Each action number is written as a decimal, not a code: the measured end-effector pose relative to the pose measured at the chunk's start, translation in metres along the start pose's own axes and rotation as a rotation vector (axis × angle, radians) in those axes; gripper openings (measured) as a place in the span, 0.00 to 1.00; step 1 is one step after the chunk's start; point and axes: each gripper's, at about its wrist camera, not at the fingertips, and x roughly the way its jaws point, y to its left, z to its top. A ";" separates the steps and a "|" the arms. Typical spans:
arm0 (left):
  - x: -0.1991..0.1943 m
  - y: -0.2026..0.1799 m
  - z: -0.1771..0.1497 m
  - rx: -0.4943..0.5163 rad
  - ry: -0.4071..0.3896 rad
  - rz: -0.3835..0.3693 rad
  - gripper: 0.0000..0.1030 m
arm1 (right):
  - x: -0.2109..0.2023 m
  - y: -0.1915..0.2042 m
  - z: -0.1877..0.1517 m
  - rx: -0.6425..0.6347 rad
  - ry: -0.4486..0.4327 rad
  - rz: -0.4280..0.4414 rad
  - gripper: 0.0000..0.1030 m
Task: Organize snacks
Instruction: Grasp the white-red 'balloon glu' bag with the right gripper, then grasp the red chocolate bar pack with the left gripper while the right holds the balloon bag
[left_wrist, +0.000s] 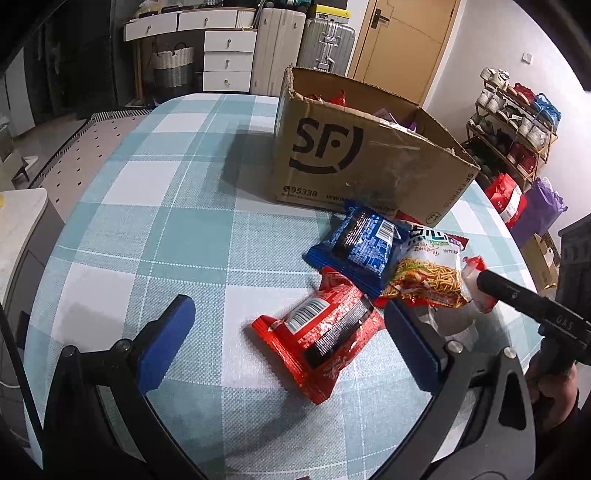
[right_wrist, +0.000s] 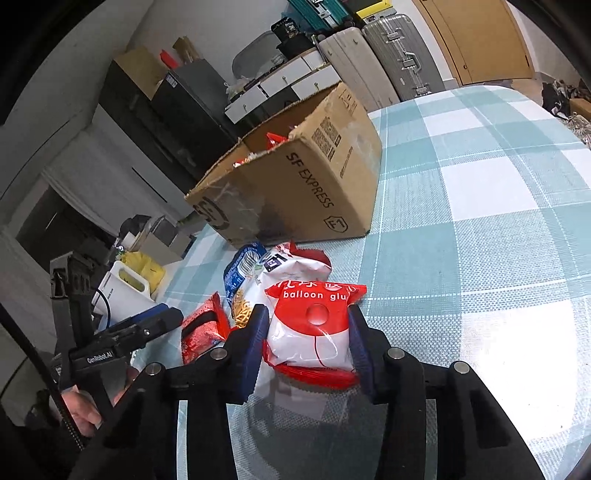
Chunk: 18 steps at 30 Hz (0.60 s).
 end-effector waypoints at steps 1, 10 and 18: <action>0.000 0.000 0.000 0.002 0.002 0.003 0.99 | -0.002 0.000 0.000 -0.001 -0.004 0.000 0.42; -0.003 0.001 -0.006 0.006 0.020 -0.001 0.99 | -0.018 0.002 0.000 -0.007 -0.031 0.010 0.42; 0.006 -0.010 -0.008 0.028 0.055 -0.011 0.99 | -0.024 0.002 0.001 -0.007 -0.050 0.027 0.42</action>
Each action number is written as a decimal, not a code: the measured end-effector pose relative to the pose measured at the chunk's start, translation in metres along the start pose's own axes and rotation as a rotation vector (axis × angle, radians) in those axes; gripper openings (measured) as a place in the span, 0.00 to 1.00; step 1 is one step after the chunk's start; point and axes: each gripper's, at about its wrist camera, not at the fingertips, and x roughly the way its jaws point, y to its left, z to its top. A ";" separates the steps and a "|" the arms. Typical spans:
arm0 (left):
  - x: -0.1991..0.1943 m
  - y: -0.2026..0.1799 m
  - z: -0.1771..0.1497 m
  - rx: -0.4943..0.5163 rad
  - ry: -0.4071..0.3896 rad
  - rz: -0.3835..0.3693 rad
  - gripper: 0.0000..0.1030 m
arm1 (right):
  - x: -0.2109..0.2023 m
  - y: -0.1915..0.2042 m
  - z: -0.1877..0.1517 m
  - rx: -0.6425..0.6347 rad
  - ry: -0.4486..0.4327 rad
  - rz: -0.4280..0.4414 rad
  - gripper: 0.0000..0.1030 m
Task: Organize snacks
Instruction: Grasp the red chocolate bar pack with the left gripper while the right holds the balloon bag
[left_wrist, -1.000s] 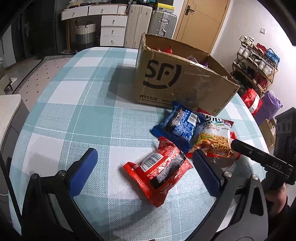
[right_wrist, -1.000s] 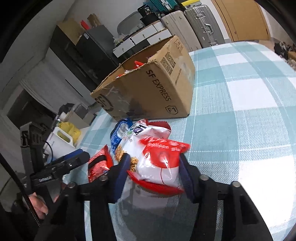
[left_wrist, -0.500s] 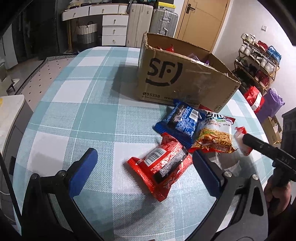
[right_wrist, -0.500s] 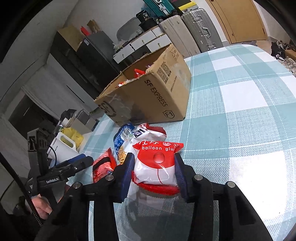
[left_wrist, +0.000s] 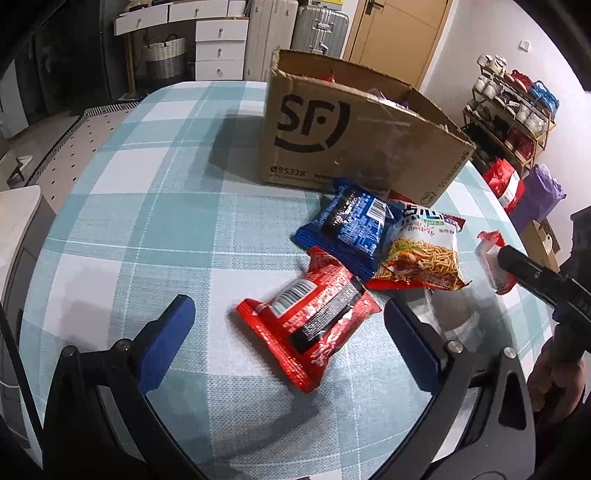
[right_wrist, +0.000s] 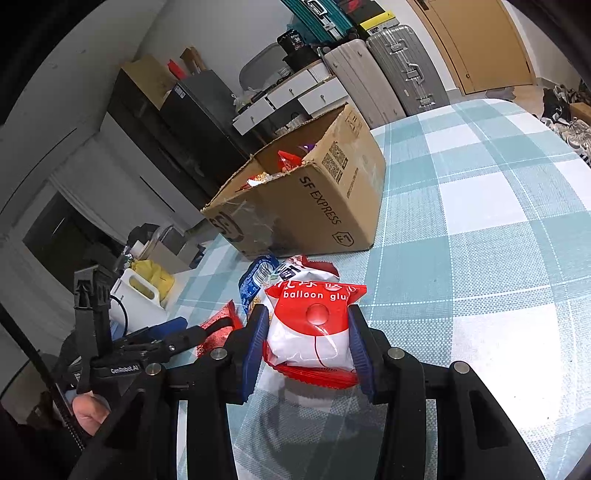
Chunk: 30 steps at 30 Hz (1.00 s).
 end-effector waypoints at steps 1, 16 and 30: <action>0.002 -0.002 0.000 0.004 0.004 0.003 0.99 | -0.001 0.000 0.000 0.000 -0.002 0.002 0.42; 0.033 -0.017 0.002 0.056 0.057 0.030 0.96 | -0.008 -0.006 -0.003 0.018 -0.017 0.026 0.42; 0.022 -0.026 -0.002 0.145 0.060 -0.033 0.43 | -0.016 -0.004 -0.003 0.029 -0.039 0.031 0.42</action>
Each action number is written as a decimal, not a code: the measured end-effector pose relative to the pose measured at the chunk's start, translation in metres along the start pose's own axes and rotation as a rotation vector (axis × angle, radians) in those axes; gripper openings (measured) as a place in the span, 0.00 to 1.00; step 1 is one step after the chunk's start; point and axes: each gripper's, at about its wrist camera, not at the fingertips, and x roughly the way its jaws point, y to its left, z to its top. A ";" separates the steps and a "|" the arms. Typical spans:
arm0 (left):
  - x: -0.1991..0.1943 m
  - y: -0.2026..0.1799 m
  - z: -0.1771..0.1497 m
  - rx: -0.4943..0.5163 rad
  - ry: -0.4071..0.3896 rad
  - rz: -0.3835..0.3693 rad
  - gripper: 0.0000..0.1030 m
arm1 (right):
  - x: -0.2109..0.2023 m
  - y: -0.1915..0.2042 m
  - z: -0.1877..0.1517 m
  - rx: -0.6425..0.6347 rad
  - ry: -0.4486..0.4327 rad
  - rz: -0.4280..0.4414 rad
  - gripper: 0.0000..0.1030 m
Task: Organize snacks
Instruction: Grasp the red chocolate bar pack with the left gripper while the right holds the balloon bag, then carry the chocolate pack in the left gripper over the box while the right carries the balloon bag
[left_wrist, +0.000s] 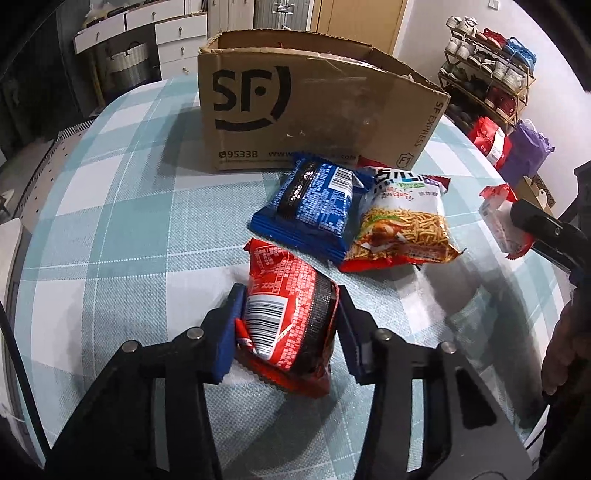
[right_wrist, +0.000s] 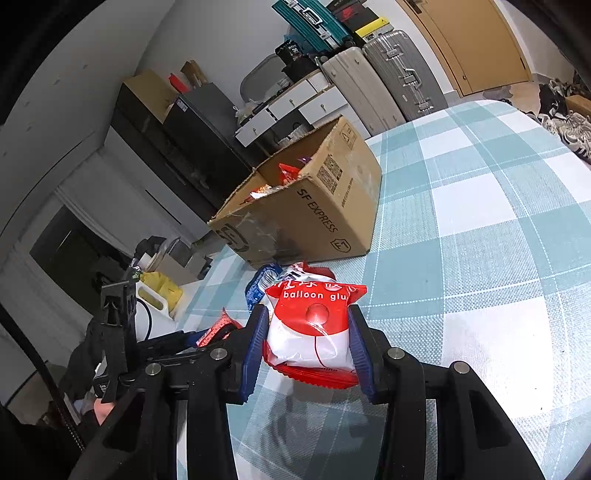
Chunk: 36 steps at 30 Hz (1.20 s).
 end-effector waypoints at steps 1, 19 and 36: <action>-0.001 0.000 -0.001 0.001 -0.001 -0.002 0.42 | -0.001 0.001 0.000 -0.002 -0.002 0.001 0.42; -0.045 -0.004 -0.002 -0.015 -0.082 -0.034 0.42 | -0.017 0.028 0.009 -0.060 -0.029 0.029 0.42; -0.096 0.003 0.030 -0.025 -0.169 -0.085 0.42 | -0.022 0.072 0.042 -0.164 -0.036 0.063 0.42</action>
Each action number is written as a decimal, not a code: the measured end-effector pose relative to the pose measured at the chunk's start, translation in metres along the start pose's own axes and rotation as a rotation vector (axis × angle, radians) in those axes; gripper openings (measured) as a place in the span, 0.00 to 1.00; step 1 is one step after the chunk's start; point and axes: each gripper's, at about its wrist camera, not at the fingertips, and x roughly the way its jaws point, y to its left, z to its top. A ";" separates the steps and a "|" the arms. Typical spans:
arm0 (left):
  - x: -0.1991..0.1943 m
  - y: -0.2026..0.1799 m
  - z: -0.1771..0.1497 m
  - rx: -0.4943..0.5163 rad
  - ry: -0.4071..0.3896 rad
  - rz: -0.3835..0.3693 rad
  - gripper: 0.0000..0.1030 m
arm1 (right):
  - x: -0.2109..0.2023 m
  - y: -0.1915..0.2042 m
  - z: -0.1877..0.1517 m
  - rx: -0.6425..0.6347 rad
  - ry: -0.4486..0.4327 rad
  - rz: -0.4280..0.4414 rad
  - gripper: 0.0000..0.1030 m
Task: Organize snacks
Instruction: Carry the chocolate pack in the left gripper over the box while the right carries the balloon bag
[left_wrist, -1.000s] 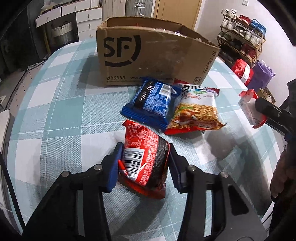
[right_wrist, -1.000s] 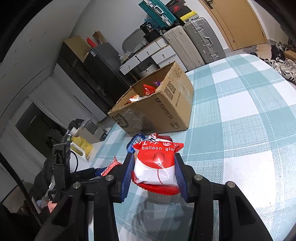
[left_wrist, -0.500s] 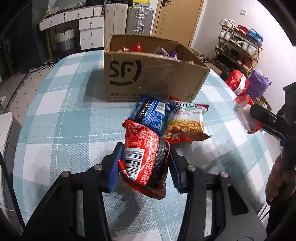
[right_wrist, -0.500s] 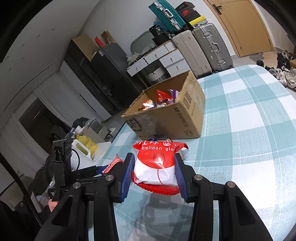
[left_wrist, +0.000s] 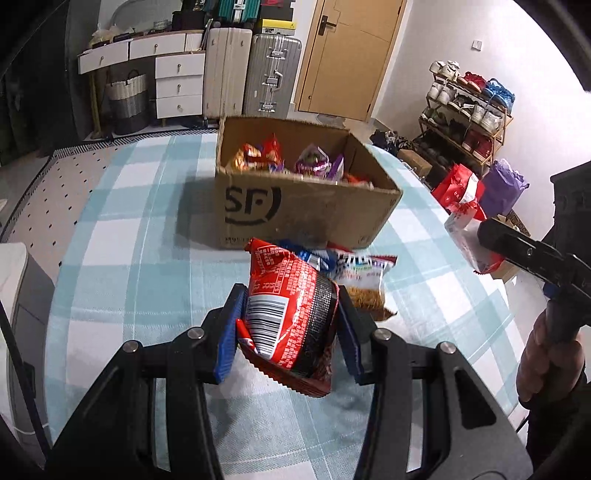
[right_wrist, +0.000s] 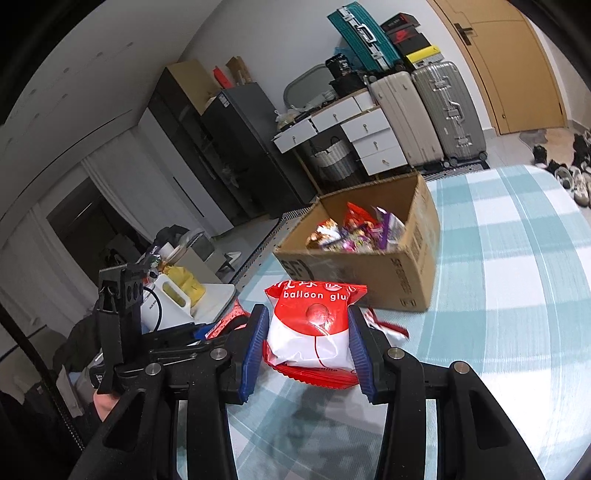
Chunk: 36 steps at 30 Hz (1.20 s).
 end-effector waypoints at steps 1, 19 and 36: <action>-0.001 0.001 0.005 0.000 0.007 -0.007 0.42 | 0.000 0.002 0.004 -0.008 -0.001 -0.001 0.42; -0.018 0.006 0.106 0.023 -0.058 -0.045 0.42 | 0.025 0.029 0.090 -0.145 0.003 -0.010 0.42; 0.036 -0.011 0.180 0.059 -0.025 -0.076 0.42 | 0.071 0.008 0.140 -0.116 0.022 -0.044 0.42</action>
